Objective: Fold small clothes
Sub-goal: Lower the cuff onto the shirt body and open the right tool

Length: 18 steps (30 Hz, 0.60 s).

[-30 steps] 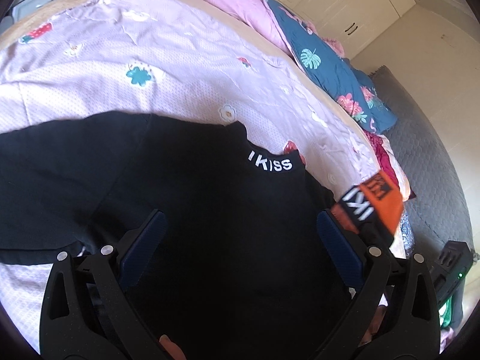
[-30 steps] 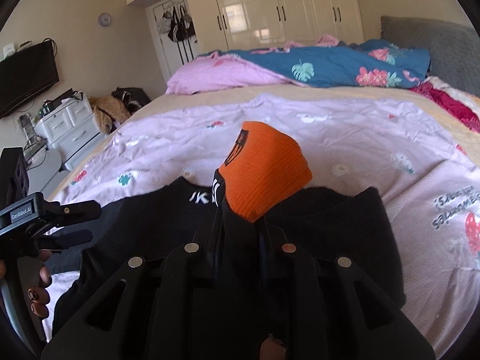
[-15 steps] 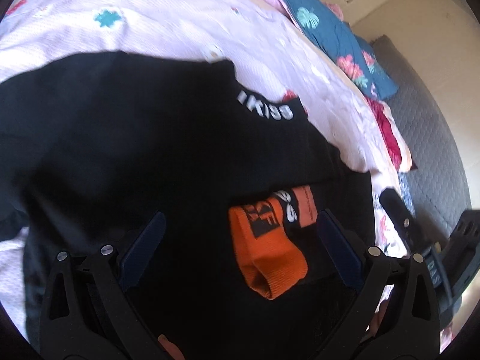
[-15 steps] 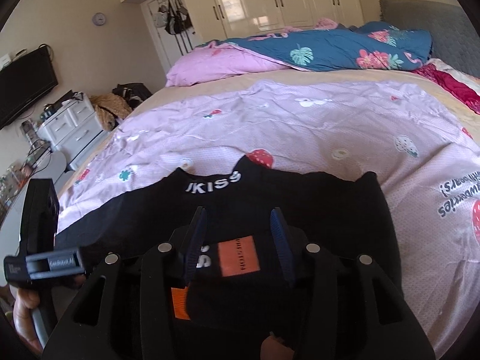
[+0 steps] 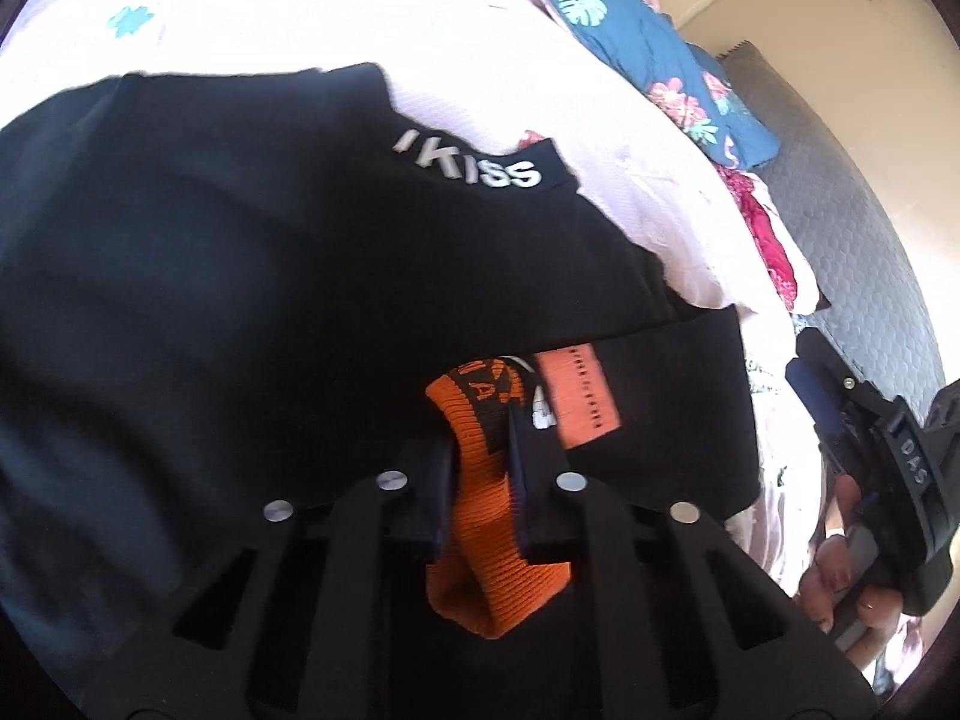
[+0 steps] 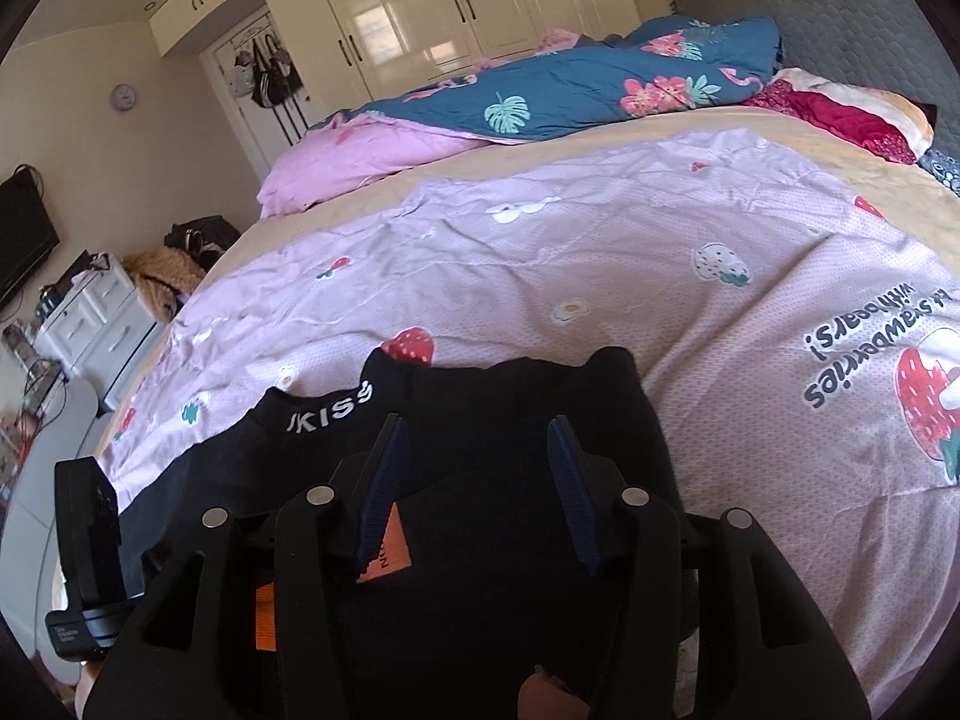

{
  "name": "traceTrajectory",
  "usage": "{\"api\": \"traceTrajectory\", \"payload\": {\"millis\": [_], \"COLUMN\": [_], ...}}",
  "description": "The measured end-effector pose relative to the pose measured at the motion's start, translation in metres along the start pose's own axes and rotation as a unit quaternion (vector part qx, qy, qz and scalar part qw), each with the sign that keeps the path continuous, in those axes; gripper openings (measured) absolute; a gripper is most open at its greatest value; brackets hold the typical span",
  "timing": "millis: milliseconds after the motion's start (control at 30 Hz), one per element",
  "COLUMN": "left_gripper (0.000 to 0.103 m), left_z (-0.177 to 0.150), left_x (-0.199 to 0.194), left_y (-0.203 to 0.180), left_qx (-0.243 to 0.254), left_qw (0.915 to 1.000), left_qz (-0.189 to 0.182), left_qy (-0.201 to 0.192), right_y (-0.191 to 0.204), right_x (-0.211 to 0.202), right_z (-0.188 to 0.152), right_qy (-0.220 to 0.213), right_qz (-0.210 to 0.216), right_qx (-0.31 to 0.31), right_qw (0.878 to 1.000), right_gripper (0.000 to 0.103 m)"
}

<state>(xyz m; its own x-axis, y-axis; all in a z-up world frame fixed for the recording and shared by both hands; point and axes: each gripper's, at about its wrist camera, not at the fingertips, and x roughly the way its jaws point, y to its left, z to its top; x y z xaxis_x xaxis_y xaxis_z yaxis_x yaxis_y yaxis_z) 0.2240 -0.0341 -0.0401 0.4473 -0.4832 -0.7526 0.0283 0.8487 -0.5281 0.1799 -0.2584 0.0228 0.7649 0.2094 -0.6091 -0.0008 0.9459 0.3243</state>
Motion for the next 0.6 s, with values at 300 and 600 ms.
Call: {"api": "traceTrajectory", "payload": {"millis": [300,600], "left_gripper": [0.005,0.005], "left_z": [0.008,0.020], "left_x": [-0.053,-0.108], "left_y": [-0.034,-0.036], "left_qx": [0.066,0.070], "left_qw": [0.9943,0.9850], "left_qz": [-0.043,-0.041], "left_qy": [-0.072,-0.152], "right_y": [-0.025,-0.034], "right_x": [-0.009,-0.010], "right_z": [0.010,0.011], "right_qy": [-0.019,-0.026], "right_qz": [-0.024,-0.049], "right_qx": [0.025,0.028], "right_qw": [0.999,0.998], "right_gripper": [0.048,0.047]}}
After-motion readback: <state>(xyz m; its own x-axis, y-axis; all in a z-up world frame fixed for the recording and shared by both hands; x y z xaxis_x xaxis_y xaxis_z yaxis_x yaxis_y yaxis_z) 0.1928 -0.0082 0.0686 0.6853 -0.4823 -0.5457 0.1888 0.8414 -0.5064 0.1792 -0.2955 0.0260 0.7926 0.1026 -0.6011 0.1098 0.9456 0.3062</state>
